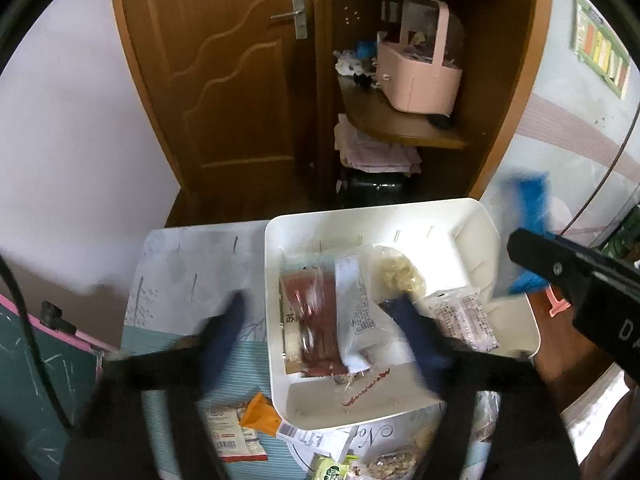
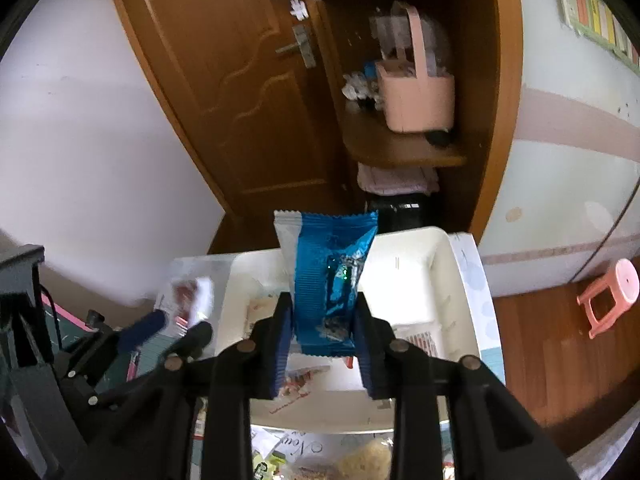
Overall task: Organize snacks
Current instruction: 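Carry both packs over the white tray and release them inside, then withdraw both tools from the tray toward the remaining snacks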
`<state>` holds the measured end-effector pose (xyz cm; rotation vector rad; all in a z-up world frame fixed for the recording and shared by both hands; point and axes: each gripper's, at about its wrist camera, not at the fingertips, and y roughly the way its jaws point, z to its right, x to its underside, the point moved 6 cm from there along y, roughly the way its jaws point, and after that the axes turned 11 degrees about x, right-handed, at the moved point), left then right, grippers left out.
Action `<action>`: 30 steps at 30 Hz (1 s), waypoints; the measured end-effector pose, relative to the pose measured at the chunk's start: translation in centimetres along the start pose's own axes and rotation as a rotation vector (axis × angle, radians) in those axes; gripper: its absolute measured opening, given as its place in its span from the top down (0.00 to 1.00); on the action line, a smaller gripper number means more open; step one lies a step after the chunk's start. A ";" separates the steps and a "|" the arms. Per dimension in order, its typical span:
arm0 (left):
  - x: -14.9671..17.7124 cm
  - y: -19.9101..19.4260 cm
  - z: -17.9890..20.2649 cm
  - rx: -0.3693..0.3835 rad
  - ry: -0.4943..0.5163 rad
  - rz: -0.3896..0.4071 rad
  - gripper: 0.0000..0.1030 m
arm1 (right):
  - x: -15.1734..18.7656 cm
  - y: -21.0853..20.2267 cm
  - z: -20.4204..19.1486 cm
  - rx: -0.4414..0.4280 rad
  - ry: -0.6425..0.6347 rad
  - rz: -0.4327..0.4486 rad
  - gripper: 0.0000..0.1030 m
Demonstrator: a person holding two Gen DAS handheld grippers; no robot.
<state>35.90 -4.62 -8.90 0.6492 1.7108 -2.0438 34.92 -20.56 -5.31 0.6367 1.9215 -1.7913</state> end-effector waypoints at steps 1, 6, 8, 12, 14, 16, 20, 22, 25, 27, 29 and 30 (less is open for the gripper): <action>0.0 0.0 -0.2 0.002 -0.004 0.002 0.15 | 0.1 0.3 0.1 0.001 0.006 -0.011 0.66; 0.6 0.6 -1.0 0.005 -0.024 -0.032 0.15 | 0.5 1.0 0.5 0.006 0.024 -0.040 0.53; 0.8 0.6 -1.2 0.012 -0.036 -0.039 0.15 | 0.7 1.0 0.6 0.006 0.028 -0.044 0.53; 1.2 0.1 -1.3 0.021 -0.043 -0.039 0.14 | 1.1 0.5 0.5 0.002 0.033 -0.046 0.53; 1.3 -0.2 -1.3 0.025 -0.040 -0.037 0.14 | 1.2 0.2 0.3 0.003 0.029 -0.044 0.53; 1.5 -0.5 -1.1 0.026 -0.037 -0.033 0.14 | 1.4 0.0 0.2 0.003 0.025 -0.044 0.53; 1.8 -1.6 -0.9 0.026 -0.029 -0.022 0.14 | 1.8 -0.6 0.0 0.000 0.021 -0.044 0.53; 2.0 -2.1 -0.8 0.027 -0.027 -0.017 0.14 | 2.0 -1.0 0.0 -0.002 0.022 -0.041 0.53; 2.4 -3.0 -0.6 0.025 -0.023 -0.009 0.14 | 2.3 -1.6 0.0 -0.001 0.022 -0.039 0.53; 2.6 -3.8 -0.5 0.024 -0.024 0.000 0.14 | 2.5 -2.2 -0.1 -0.001 0.019 -0.033 0.53; 2.9 -4.5 -0.6 0.026 -0.028 0.009 0.14 | 2.8 -2.8 -0.1 0.003 0.012 -0.029 0.53; 3.0 -4.8 -0.5 0.027 -0.031 0.010 0.14 | 3.0 -3.1 -0.1 0.002 0.009 -0.027 0.53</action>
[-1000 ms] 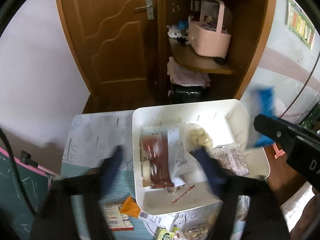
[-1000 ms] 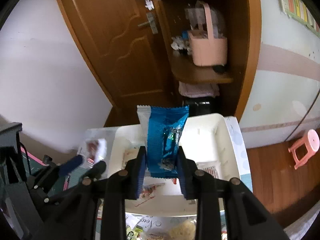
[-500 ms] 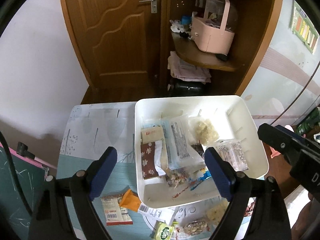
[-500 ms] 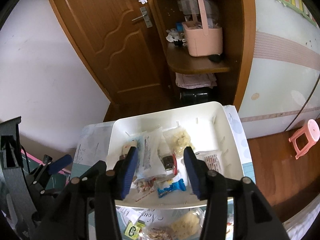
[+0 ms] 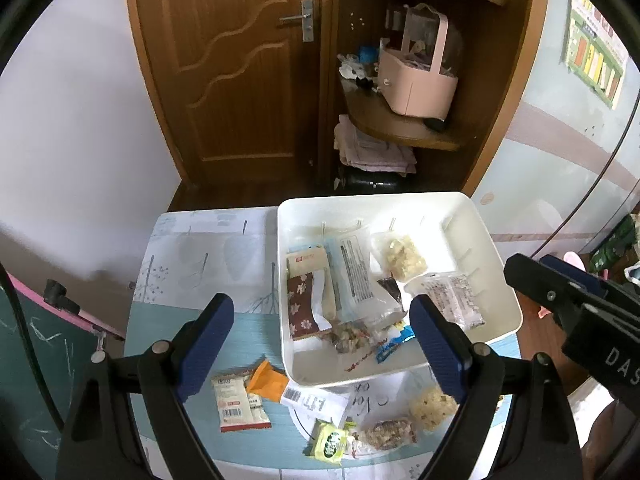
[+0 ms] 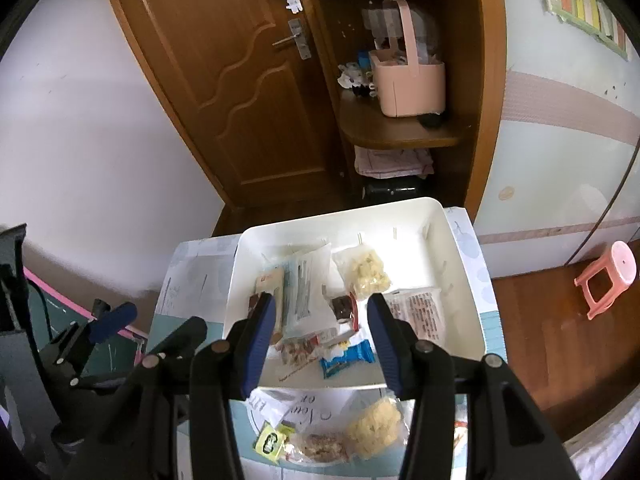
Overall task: Organize snacks
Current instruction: 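Withdraw both tools from the tray toward the remaining snacks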
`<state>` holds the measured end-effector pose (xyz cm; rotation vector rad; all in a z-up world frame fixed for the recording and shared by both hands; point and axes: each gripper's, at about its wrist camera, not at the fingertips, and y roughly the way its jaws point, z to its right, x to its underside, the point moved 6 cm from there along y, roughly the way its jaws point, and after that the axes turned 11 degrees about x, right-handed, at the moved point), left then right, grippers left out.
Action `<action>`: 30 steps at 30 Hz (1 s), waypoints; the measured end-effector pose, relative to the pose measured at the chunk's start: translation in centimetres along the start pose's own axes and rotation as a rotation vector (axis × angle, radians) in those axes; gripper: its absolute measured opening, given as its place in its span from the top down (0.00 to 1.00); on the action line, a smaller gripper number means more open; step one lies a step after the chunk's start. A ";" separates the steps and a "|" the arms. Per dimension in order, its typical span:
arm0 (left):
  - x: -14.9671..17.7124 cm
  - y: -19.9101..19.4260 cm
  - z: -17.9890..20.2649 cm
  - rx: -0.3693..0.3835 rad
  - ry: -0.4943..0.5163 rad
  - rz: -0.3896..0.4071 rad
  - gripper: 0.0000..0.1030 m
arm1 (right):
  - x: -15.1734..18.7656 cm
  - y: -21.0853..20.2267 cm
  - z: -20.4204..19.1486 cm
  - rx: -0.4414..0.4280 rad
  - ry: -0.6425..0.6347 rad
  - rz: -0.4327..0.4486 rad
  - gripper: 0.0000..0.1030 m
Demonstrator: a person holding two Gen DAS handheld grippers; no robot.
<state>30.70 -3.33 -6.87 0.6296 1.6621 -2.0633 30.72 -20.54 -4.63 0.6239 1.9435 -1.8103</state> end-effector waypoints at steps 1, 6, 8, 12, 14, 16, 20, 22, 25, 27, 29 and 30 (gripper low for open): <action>0.2 -0.2 0.1 0.002 -0.001 -0.002 0.14 | 0.2 -0.4 0.0 -0.001 -0.003 0.002 0.53; 1.5 -1.9 0.7 0.005 0.000 0.005 0.14 | 1.3 -2.0 0.2 -0.004 -0.013 0.006 0.53; 2.0 -2.6 1.1 0.008 0.004 0.009 0.14 | 1.8 -2.6 0.4 -0.005 -0.014 0.006 0.53; 3.3 -4.1 1.9 0.010 0.022 0.023 0.14 | 3.4 -3.7 1.0 -0.013 -0.009 -0.004 0.53; 3.9 -4.7 2.4 0.012 0.030 0.028 0.14 | 4.3 -4.2 1.4 -0.013 -0.010 -0.008 0.53; 4.5 -5.2 2.6 0.012 0.038 0.031 0.14 | 5.1 -4.5 1.9 -0.014 -0.010 -0.013 0.53; 6.1 -5.9 2.9 0.018 0.051 0.027 0.14 | 7.2 -5.1 3.4 -0.003 -0.012 -0.026 0.53; 7.2 -6.1 2.9 0.021 0.052 0.017 0.14 | 8.1 -5.0 4.3 0.003 -0.003 -0.041 0.53; 8.7 -5.9 2.6 0.020 0.047 -0.002 0.14 | 9.7 -4.6 5.4 0.014 0.010 -0.067 0.53; 9.7 -5.5 2.4 0.016 0.042 -0.020 0.14 | 10.8 -4.1 6.1 0.024 0.018 -0.090 0.53; 10.7 -4.9 2.1 0.011 0.038 -0.045 0.14 | 11.8 -3.6 6.7 0.028 0.028 -0.112 0.53; 11.4 -4.5 1.9 0.008 0.034 -0.061 0.14 | 12.3 -3.3 7.0 0.030 0.036 -0.125 0.53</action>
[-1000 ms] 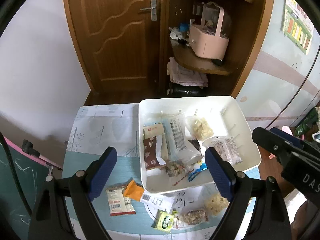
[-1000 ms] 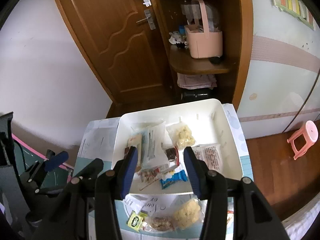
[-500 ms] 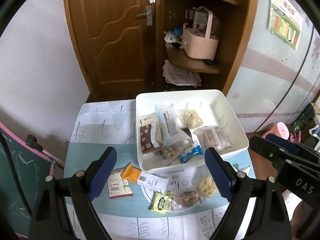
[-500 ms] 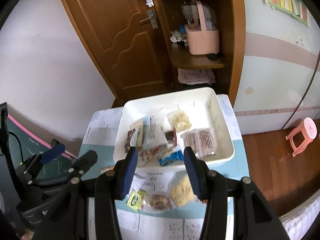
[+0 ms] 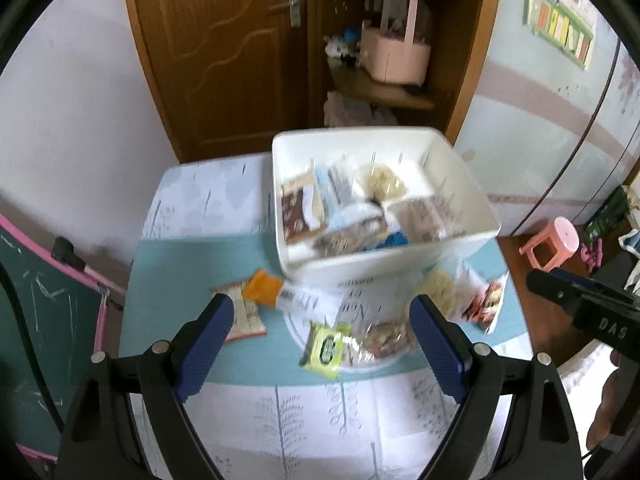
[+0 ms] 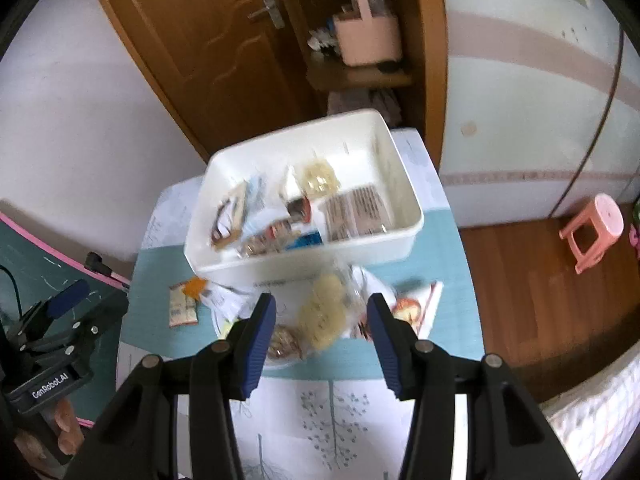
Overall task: Organize snacks
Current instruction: 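Withdraw both tools from the tray toward the remaining snacks, then grasp the green-yellow pack with left tool while right tool grasps the clear puffed-snack bag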
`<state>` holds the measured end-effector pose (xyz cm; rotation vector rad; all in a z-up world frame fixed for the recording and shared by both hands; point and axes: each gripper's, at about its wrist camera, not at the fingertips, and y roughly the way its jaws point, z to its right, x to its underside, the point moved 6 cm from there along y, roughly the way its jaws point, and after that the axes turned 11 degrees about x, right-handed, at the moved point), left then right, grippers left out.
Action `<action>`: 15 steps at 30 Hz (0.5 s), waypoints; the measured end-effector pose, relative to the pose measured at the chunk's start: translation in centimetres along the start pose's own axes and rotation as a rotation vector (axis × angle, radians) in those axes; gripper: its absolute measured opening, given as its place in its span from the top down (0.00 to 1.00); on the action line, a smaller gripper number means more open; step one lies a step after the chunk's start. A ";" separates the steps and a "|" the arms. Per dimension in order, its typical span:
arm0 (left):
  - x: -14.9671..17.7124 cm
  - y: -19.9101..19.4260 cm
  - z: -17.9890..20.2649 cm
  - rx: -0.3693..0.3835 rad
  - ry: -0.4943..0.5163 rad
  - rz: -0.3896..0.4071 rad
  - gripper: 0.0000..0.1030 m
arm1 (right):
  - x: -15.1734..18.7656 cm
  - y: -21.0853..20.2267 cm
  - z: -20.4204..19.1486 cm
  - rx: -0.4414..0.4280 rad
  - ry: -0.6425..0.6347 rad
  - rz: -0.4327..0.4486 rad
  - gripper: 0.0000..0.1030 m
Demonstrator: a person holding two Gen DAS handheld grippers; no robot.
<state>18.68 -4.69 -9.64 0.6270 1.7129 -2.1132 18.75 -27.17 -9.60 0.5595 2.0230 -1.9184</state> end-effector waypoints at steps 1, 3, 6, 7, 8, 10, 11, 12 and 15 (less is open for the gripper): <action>0.7 0.5 -0.2 -0.001 -0.005 -0.015 0.14 | 0.4 0.3 0.3 0.000 0.007 -0.011 0.53; 1.8 1.4 -0.4 -0.002 -0.014 -0.043 0.14 | 1.5 1.2 0.7 -0.003 0.024 -0.037 0.53; 3.8 3.1 -1.2 -0.012 -0.032 -0.094 0.14 | 3.1 2.6 0.7 -0.006 0.024 -0.068 0.53; 4.2 3.5 -1.4 -0.011 -0.036 -0.106 0.14 | 3.5 3.0 0.6 -0.006 0.020 -0.075 0.53; 4.8 4.3 -1.7 -0.006 -0.044 -0.129 0.14 | 4.0 3.5 0.4 -0.012 0.014 -0.086 0.53; 5.7 5.7 -2.2 -0.002 -0.062 -0.163 0.14 | 4.6 4.5 -0.1 -0.025 0.005 -0.102 0.53; 6.2 6.4 -2.5 -0.001 -0.069 -0.179 0.14 | 4.9 4.8 -0.3 -0.029 0.000 -0.105 0.53; 6.5 6.9 -2.7 -0.003 -0.073 -0.189 0.14 | 5.0 5.3 -0.6 -0.032 -0.007 -0.108 0.53; 7.2 8.3 -3.3 -0.013 -0.072 -0.216 0.14 | 5.0 6.4 -1.3 -0.040 -0.023 -0.105 0.53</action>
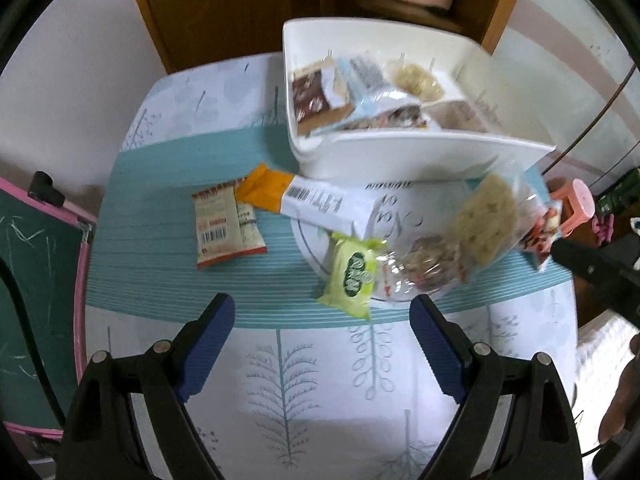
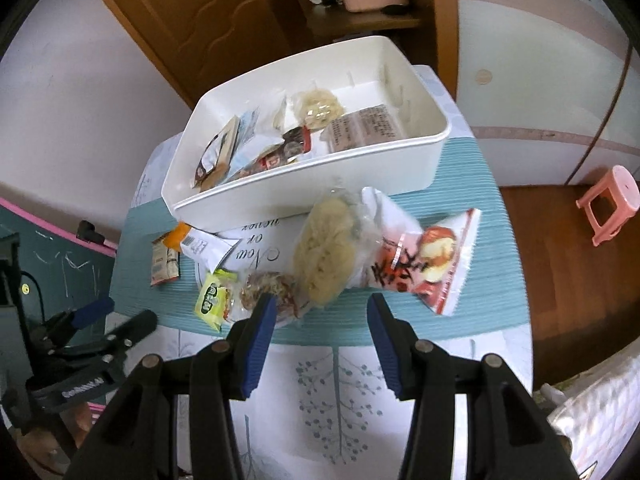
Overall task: Organize snacks
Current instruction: 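Grasp the green-yellow pack with left tool while right tool grasps the clear puffed-snack bag, then lift both held snacks over the white tray and release them inside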
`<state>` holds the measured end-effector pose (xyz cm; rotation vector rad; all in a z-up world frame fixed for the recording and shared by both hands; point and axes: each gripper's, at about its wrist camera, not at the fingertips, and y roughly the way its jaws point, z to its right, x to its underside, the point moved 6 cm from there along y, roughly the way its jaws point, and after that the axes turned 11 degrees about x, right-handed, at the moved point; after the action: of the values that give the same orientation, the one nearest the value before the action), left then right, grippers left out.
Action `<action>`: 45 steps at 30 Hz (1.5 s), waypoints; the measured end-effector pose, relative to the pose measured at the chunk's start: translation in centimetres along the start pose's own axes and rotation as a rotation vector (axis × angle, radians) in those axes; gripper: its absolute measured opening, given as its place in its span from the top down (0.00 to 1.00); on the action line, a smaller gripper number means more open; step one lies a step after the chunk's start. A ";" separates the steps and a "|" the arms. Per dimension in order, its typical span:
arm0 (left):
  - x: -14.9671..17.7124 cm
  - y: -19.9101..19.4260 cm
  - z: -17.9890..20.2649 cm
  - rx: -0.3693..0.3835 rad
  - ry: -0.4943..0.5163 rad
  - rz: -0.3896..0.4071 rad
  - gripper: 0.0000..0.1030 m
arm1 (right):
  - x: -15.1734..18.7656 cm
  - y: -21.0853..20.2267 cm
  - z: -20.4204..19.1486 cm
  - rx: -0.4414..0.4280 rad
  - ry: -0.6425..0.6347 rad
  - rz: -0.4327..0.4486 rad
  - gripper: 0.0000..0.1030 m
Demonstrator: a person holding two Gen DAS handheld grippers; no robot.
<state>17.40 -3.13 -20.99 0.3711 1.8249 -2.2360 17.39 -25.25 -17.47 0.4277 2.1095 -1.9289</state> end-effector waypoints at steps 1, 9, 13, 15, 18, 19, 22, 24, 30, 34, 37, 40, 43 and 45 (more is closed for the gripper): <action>0.0 0.4 -0.2 -0.001 0.000 -0.004 0.14 | -0.2 0.5 -0.2 0.003 -0.005 0.001 0.53; -0.5 3.9 -1.6 0.020 -0.007 -0.037 0.16 | -2.6 3.2 -0.5 0.047 -0.024 0.015 0.53; -0.8 5.6 -1.7 0.052 -0.011 -0.061 0.16 | -4.0 4.4 -0.8 0.079 -0.046 0.030 0.53; -0.8 6.7 -1.6 0.056 0.003 -0.078 0.17 | -4.5 5.1 -1.0 0.097 -0.059 0.027 0.53; -0.7 7.9 -1.3 0.059 0.018 -0.106 0.20 | -4.7 5.9 -1.5 0.108 -0.081 0.024 0.53; -0.6 8.3 -1.3 0.061 0.020 -0.117 0.21 | -4.7 6.2 -1.6 0.110 -0.090 0.021 0.53; -0.4 9.4 -1.3 0.087 0.017 -0.141 0.21 | -4.4 7.2 -2.4 0.108 -0.115 0.003 0.53; -0.5 9.7 -1.1 0.095 0.022 -0.140 0.21 | -4.1 7.9 -2.8 0.103 -0.121 -0.021 0.53; -1.4 10.5 -0.4 0.097 0.060 -0.131 0.21 | -3.6 9.7 -3.7 0.117 -0.122 -0.055 0.51; -1.5 11.0 0.1 0.066 0.112 -0.118 0.21 | -3.8 10.2 -4.2 0.144 -0.134 -0.057 0.44; -1.2 10.8 0.5 0.064 0.119 -0.101 0.22 | -3.7 10.9 -4.7 0.191 -0.163 -0.066 0.39; -0.6 9.9 0.7 0.048 0.116 -0.072 0.43 | -3.5 11.3 -5.4 0.219 -0.205 -0.051 0.39; 0.0 9.2 0.7 0.052 0.123 -0.058 0.66 | -3.3 11.3 -5.8 0.236 -0.243 -0.029 0.45; 0.5 8.8 0.4 0.054 0.116 -0.052 0.66 | -3.3 11.2 -5.9 0.232 -0.259 -0.014 0.51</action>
<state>19.88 -5.30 -29.19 0.4783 1.8541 -2.3479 24.77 -18.59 -26.03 0.1928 1.7419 -2.1171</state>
